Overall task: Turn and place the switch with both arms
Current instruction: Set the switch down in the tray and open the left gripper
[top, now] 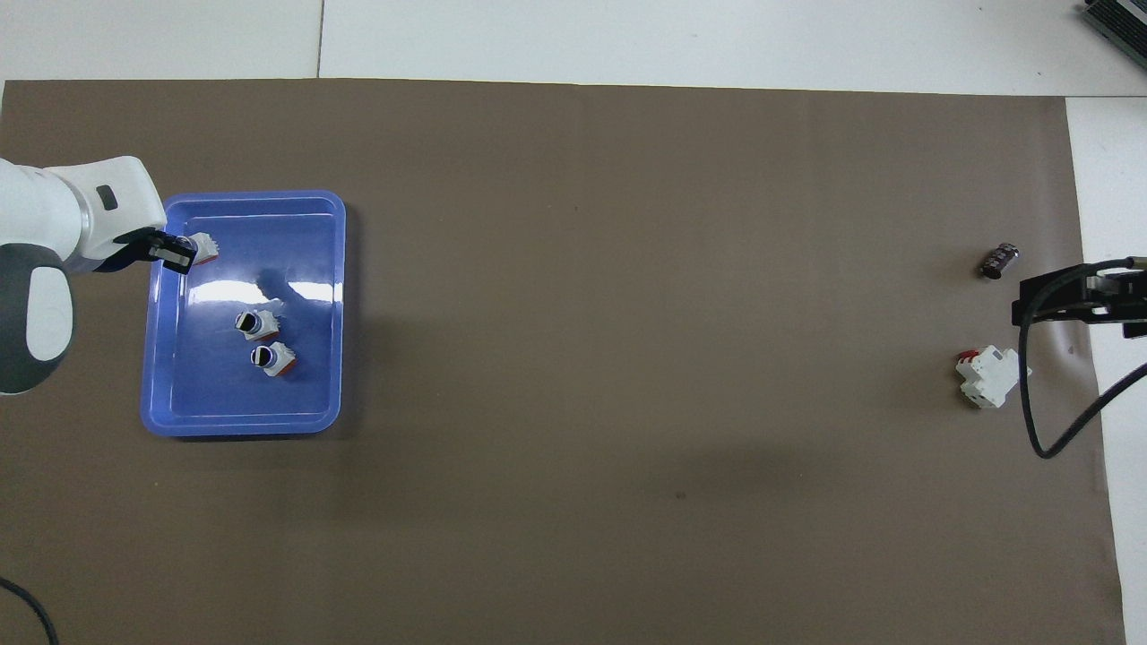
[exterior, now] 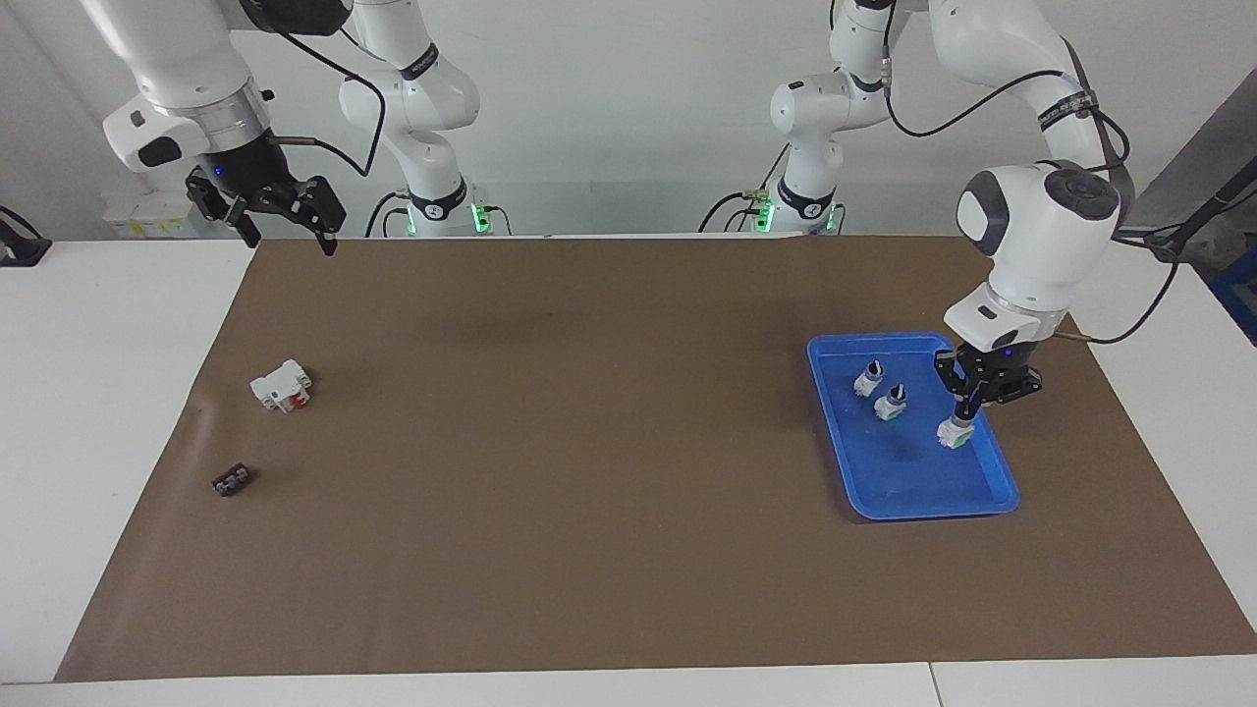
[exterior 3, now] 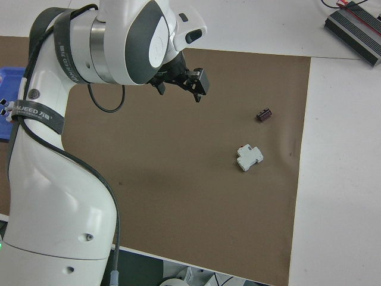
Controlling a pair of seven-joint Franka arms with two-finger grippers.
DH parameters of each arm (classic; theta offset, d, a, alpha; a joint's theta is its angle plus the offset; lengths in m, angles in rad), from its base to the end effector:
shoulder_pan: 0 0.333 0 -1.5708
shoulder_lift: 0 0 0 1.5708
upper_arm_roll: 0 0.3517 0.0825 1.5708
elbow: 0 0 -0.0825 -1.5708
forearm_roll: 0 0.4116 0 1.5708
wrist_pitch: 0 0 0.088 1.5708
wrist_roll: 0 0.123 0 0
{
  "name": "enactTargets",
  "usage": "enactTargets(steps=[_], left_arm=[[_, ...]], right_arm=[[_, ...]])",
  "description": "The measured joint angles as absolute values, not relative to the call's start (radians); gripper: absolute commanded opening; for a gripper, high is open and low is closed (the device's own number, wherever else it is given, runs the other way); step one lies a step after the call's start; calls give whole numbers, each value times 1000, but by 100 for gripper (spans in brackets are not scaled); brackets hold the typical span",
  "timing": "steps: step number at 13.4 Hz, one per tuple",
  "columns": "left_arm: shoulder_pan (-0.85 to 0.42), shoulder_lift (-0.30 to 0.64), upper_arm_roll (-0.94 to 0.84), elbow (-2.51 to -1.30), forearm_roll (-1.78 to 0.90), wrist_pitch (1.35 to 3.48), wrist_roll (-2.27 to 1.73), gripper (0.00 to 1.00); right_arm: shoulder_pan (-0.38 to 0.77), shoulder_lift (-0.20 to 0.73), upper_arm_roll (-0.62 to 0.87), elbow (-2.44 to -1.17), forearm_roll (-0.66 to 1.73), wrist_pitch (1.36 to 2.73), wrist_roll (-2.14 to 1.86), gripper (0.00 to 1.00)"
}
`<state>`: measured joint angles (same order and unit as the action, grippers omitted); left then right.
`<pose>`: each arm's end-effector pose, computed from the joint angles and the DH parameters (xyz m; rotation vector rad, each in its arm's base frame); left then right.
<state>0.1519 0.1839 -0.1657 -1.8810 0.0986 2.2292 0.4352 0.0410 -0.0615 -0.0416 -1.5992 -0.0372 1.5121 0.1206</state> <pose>0.6537 0.0002 0.4358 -2.9522 0.7500 -0.2329 0.5542 -0.0059 0.6600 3.0995 -0.1905 -0.0365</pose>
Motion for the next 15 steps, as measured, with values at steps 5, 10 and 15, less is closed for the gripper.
enactTargets(steps=[5, 10, 15], left_arm=[[151, 235, -176, -1883, 99, 2220, 525, 0], [149, 246, -186, -1926, 78, 2212, 528, 16], [149, 241, -187, -1923, 32, 2185, 531, 100]], right_arm=[[50, -57, -44, -1599, -39, 1514, 121, 100], [53, -57, -44, -1599, -39, 1514, 121, 100], [96, -57, -97, -1598, -40, 1535, 121, 100]])
